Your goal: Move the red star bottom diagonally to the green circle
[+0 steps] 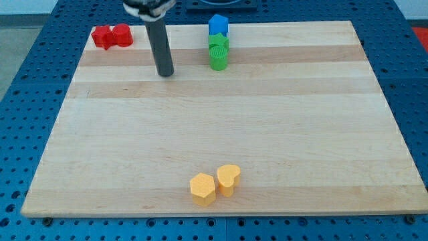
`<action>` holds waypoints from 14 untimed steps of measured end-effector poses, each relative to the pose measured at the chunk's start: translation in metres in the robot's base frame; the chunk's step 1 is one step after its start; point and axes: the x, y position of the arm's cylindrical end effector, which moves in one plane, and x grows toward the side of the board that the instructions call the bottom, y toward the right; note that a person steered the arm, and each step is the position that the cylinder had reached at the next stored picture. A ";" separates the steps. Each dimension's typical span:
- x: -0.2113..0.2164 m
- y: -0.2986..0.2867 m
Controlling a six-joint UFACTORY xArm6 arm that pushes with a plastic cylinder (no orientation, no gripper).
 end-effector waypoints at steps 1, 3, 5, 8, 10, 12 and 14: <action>-0.064 0.005; -0.130 -0.027; -0.129 -0.182; -0.054 -0.142; -0.100 -0.182; -0.074 -0.097; 0.055 0.012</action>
